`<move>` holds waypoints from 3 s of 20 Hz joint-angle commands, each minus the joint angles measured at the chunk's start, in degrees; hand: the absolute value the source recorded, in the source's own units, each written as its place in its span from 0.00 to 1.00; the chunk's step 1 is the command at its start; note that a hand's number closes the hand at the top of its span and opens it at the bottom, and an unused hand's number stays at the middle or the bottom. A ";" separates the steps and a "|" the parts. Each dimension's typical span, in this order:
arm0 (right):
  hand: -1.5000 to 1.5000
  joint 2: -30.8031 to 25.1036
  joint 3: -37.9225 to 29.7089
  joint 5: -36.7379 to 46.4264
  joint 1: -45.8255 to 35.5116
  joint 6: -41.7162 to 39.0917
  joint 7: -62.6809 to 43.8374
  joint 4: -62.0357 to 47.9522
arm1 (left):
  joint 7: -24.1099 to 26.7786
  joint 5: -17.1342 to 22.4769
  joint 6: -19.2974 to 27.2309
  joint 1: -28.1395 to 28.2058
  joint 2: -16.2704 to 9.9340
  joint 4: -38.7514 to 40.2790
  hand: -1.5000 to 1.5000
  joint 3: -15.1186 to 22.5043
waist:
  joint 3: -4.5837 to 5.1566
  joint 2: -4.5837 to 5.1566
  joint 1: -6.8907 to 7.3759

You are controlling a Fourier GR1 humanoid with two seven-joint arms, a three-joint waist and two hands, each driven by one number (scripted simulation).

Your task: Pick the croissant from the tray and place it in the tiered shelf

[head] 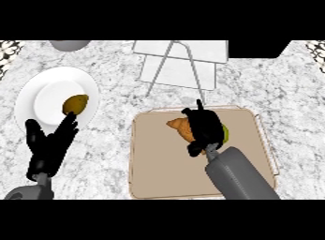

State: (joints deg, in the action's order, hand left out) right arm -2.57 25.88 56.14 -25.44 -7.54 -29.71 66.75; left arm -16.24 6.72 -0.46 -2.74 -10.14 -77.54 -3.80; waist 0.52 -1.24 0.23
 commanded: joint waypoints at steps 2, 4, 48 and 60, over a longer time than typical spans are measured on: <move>1.00 2.28 -0.52 -2.52 -3.91 -3.02 5.79 -6.41 | 1.89 0.99 -0.49 -2.82 0.50 5.37 0.50 -1.82 | -0.50 1.48 0.09; 1.00 2.47 0.07 -2.35 -3.09 0.56 7.53 -7.90 | -1.01 0.26 0.21 -1.57 0.73 1.08 0.50 -0.51 | -0.54 1.36 0.28; 1.00 -1.04 -13.68 -10.77 -59.17 10.91 -42.44 2.25 | 1.08 0.09 -1.58 2.41 0.30 0.31 0.50 -1.59 | -0.45 1.18 0.38; 1.00 -6.58 -22.26 -14.52 -62.01 7.13 -24.72 -14.72 | -2.60 -0.46 -0.67 -1.19 0.23 -0.76 0.50 -1.44 | -0.49 1.42 0.69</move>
State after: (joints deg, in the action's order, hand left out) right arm -7.50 5.82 42.62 -86.80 1.27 -57.60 56.95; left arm -16.48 6.17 -1.34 -3.23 -9.89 -77.83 -5.41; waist -0.10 0.06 0.85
